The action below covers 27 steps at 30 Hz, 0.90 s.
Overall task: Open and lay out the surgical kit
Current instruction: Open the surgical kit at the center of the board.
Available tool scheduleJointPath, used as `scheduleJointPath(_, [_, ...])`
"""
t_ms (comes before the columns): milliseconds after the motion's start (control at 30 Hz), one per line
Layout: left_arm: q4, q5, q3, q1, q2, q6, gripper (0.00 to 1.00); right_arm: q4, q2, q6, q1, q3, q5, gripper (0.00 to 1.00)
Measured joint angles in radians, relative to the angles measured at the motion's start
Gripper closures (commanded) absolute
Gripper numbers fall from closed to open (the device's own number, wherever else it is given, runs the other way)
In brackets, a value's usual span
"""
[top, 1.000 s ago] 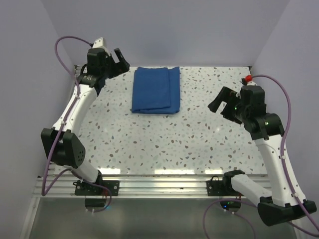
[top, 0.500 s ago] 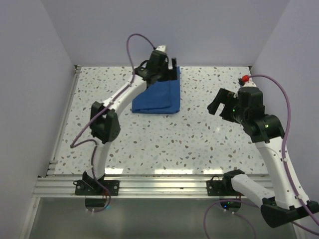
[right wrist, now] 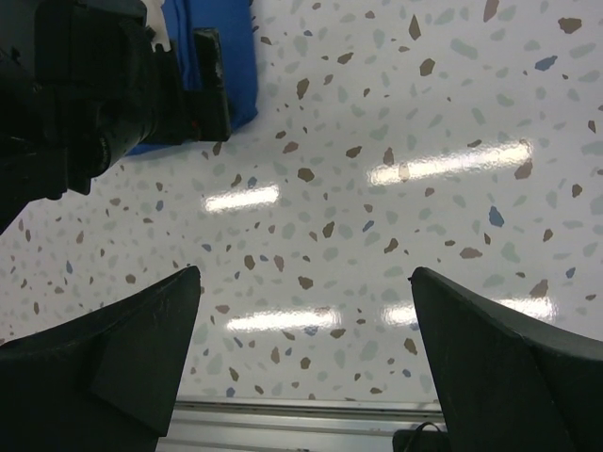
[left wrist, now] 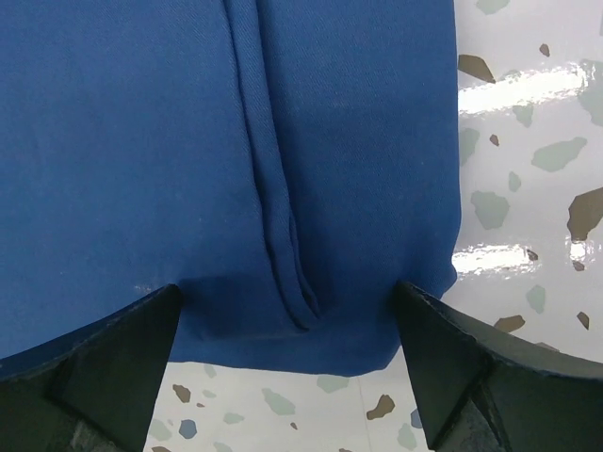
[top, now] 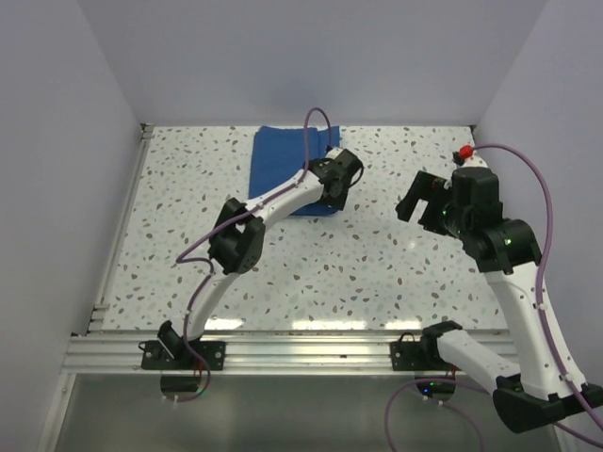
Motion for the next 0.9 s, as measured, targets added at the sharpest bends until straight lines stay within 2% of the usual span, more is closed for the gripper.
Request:
scheduleJointPath(167, [0.002, -0.015, 0.0, 0.0, 0.0, 0.0, 0.03, -0.004, 0.001, 0.0, 0.0, 0.009, 0.0, 0.02])
scheduleJointPath(400, [0.011, -0.015, 0.0, 0.0, -0.001, -0.001, 0.14, -0.01, 0.013, 0.001, 0.0, 0.025, -0.001, 0.02])
scheduleJointPath(900, [0.052, -0.085, -0.077, 0.039, -0.092, -0.004, 0.19, -0.027, 0.032, 0.016, 0.0, 0.025, -0.001, 0.02])
